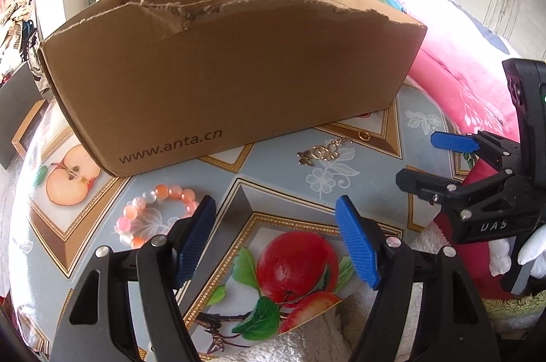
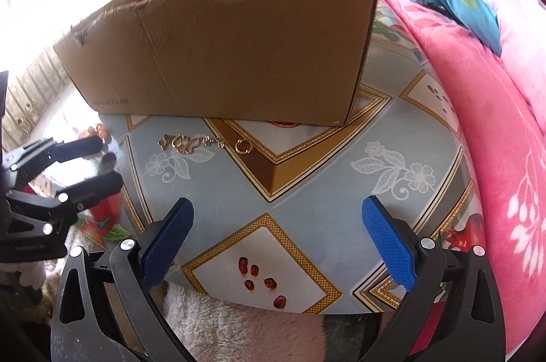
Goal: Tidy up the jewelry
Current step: 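Move both open tools back over the gold chain on the table, then close the left tool on the gold chain beside its flower charm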
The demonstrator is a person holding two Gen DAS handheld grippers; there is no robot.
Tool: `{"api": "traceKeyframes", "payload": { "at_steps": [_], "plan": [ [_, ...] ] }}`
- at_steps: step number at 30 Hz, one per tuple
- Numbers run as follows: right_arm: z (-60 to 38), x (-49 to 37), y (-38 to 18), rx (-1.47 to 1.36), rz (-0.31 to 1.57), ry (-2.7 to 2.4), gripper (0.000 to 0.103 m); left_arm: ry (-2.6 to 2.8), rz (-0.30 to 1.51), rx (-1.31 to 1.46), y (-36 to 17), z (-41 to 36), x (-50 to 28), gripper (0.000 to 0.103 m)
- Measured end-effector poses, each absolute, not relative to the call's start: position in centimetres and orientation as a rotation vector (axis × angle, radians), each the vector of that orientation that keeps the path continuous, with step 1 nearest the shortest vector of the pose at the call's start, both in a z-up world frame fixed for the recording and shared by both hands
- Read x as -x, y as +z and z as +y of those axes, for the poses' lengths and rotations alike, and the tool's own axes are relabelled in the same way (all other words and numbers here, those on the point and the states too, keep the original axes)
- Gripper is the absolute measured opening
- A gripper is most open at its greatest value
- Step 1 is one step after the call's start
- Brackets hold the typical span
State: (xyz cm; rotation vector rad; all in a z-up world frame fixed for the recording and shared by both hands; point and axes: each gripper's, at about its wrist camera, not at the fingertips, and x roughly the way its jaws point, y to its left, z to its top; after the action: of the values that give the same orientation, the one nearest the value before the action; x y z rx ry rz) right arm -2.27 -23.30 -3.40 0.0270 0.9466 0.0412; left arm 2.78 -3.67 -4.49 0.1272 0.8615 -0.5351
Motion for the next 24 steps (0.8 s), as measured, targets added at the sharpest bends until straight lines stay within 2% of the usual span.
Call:
{"api": "traceKeyframes", "payload": {
  "at_steps": [6,8,12,14,15,17,24],
  "plan": [
    [-24.3,2.8,-1.8,-0.099,0.871,0.052,0.095,-0.523,0.828,-0.134,-3.6,-3.8,-2.9,0.07],
    [-24.5,2.8,-1.0,-0.122,0.841,0.071,0.092,-0.516,0.81,-0.13,-3.1,-3.7,-3.2,0.07],
    [-24.4,2.3,0.4,-0.172,0.791,0.125,0.074,-0.503,0.774,-0.118,-2.1,-3.5,-3.9,0.07],
    [-24.2,1.8,0.8,-0.198,0.776,0.154,0.058,-0.498,0.76,-0.115,-1.7,-3.4,-4.2,0.07],
    [-24.1,1.4,1.1,-0.208,0.774,0.163,0.054,-0.494,0.752,-0.114,-1.5,-3.5,-4.4,0.07],
    [-24.2,0.6,1.4,-0.226,0.765,0.181,0.042,-0.486,0.739,-0.112,-1.2,-3.4,-4.7,0.07],
    [-24.7,-0.5,2.2,-0.267,0.715,0.196,0.032,-0.474,0.72,-0.093,-0.7,-3.3,-5.0,0.07]
  ]
}}
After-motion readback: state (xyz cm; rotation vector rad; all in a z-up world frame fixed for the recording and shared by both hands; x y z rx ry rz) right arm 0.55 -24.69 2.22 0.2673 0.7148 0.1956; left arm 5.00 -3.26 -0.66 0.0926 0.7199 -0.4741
